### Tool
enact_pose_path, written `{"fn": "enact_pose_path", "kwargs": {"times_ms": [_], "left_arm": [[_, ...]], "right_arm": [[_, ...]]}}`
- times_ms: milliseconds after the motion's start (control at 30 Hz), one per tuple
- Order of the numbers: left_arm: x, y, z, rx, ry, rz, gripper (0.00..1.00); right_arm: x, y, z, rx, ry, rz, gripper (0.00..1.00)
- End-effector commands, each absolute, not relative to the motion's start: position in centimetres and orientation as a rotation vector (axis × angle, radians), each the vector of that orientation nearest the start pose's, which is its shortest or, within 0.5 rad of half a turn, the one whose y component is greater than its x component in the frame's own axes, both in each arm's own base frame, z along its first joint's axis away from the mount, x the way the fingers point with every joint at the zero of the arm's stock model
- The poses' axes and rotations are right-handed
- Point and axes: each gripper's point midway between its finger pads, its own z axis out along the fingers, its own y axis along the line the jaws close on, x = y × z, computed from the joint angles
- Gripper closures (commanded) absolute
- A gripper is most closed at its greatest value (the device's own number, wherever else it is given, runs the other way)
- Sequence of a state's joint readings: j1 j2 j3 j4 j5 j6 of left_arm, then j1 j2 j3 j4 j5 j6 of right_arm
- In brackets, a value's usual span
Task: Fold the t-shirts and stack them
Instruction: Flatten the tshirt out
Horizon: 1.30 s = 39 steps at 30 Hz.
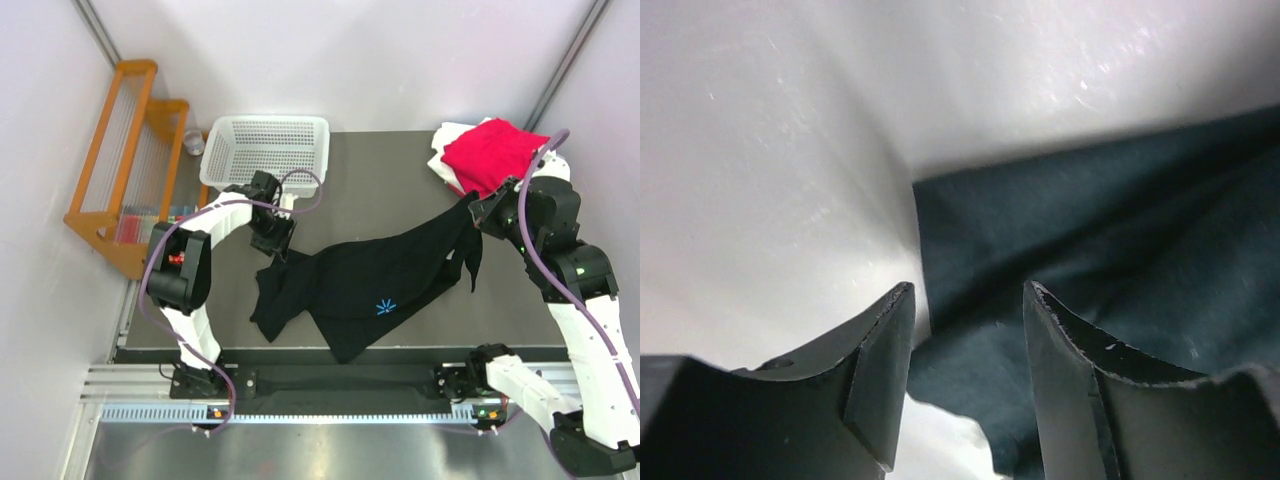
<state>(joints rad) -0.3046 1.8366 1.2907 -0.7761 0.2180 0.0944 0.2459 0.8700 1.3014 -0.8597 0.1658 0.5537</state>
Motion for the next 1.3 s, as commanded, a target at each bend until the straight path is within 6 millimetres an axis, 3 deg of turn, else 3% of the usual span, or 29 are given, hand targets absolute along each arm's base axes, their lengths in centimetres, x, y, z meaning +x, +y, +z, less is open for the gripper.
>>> {"fn": "enact_pose_path", "kwargs": {"times_ms": [0, 300, 533, 800, 933, 967, 1067, 1167, 1267], "left_arm": [[35.2, -14.2, 4.7, 0.569, 2.769, -0.323, 0.48], [36.8, -14.9, 4.7, 0.557, 2.756, -0.335, 0.49], [36.8, -15.2, 4.0, 0.556, 2.775, -0.359, 0.58], [36.6, -15.1, 3.9, 0.558, 2.777, -0.362, 0.61], [36.8, -15.1, 4.3, 0.554, 2.770, -0.365, 0.76], [36.9, -15.2, 4.5, 0.554, 2.764, -0.365, 0.86], [37.4, -14.6, 5.9, 0.529, 2.741, -0.379, 1.00], [38.4, -13.3, 8.5, 0.456, 2.703, -0.421, 1.00], [40.2, -10.5, 13.3, 0.348, 2.611, -0.450, 1.00]], "right_arm": [[25.6, 5.7, 35.3, 0.416, 1.896, 0.386, 1.00], [25.7, 5.9, 34.9, 0.409, 1.906, 0.397, 1.00], [25.7, 5.9, 34.9, 0.410, 1.907, 0.393, 1.00], [25.8, 6.0, 35.1, 0.406, 1.907, 0.400, 1.00], [25.9, 6.1, 35.0, 0.403, 1.911, 0.400, 1.00], [25.8, 6.1, 35.0, 0.401, 1.910, 0.402, 1.00], [25.8, 6.0, 35.1, 0.397, 1.907, 0.396, 1.00], [25.8, 6.0, 34.8, 0.400, 1.914, 0.393, 1.00], [26.0, 6.1, 34.6, 0.391, 1.917, 0.388, 1.00]]}}
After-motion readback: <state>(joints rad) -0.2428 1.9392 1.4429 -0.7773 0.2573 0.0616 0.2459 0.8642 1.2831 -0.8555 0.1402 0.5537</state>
